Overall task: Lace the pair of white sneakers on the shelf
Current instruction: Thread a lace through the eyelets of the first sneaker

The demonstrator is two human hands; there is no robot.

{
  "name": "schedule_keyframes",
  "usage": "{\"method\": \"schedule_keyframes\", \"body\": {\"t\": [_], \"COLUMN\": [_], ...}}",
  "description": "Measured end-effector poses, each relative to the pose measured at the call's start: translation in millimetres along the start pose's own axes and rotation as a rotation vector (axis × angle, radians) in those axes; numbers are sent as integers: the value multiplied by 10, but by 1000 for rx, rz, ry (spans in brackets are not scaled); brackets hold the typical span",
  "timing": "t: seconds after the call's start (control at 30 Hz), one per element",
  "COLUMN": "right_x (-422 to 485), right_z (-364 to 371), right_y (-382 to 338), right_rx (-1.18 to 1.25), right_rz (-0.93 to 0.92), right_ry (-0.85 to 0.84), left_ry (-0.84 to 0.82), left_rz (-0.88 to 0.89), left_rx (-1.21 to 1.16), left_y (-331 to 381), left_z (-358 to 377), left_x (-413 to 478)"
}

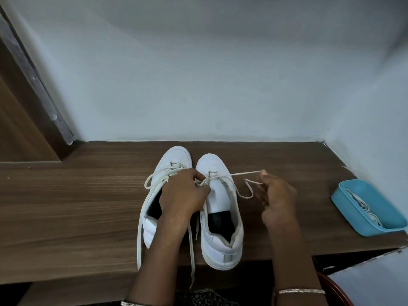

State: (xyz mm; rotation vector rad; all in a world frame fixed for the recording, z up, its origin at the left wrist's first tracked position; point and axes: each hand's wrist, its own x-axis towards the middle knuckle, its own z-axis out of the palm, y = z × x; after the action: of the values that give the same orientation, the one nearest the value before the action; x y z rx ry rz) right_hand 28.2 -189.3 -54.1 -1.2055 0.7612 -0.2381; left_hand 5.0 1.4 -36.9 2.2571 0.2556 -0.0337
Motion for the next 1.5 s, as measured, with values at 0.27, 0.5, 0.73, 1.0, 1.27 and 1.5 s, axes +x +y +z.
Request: {"method": "schedule_keyframes", "body": {"t": [0.27,0.5,0.73,1.0,1.27,1.5], "right_x": [-151,-412,-339,-223,194,-140], "right_z": [99,368,376,199,-162,40], "right_y": [11,206,292,60,44,-28], "right_rx": [-641,-1209,-1050,-148,-75,-561], "right_rz": [-683,-905,-898,-288,-24,-584], "right_ry": [-7,-326,-262,-185,73,-98], "left_ry": [108,100,159,114,99,132], "left_rz": [-8,13,21,25,71,62], "left_rx": [37,-3,-26,-7,37,16], "left_y": [13,-10,-11,-54,-40,-9], "left_z": [56,49,60,101,158,139], "left_x": [6,51,39,67,63,47]}}
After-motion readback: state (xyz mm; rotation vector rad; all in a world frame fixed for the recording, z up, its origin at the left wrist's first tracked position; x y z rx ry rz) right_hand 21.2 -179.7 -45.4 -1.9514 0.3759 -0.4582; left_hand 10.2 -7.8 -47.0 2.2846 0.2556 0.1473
